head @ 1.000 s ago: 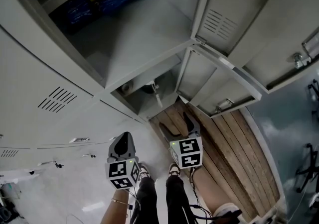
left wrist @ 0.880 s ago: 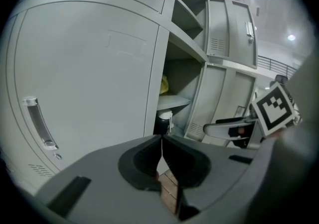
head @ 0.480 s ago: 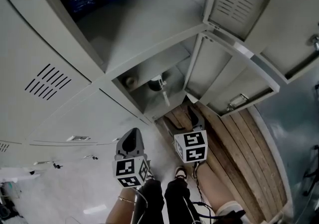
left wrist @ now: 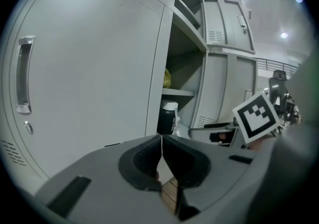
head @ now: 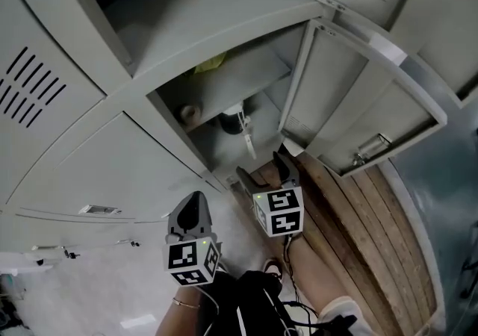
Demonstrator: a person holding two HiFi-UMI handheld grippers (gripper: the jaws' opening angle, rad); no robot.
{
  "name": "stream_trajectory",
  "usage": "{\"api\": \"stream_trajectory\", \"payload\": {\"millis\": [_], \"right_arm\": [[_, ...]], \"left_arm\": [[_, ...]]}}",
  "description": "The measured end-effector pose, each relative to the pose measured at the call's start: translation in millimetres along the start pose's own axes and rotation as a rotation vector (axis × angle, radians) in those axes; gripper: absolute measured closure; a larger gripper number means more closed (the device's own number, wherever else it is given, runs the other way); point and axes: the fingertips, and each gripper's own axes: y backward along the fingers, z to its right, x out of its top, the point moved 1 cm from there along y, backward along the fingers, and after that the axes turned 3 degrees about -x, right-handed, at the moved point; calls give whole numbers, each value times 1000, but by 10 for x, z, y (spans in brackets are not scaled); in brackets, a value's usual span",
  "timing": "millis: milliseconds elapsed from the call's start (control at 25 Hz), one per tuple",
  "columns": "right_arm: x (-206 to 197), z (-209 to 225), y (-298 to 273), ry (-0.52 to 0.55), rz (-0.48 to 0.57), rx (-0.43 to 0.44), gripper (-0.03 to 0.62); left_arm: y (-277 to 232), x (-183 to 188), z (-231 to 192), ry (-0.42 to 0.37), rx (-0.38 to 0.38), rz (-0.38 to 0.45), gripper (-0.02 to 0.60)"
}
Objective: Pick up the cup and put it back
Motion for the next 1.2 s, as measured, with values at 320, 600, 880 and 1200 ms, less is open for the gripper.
{"api": "stream_trajectory", "payload": {"millis": [320,600,880,1200], "right_arm": [[6,32,-314,2,25,15,195],[75,32,-647,14,48,25,175],[229,57,-994,40,78,35,160],[288,30,-1364,54,71,66,137]], "left_arm": [[-118,-78,-40,-5,8,30,572],[-219,-146,-60,-10,6,39,572],[-318,-174,-87,-19,-8,49,572],[-401,-287,-58,-17,-36,43,572]]}}
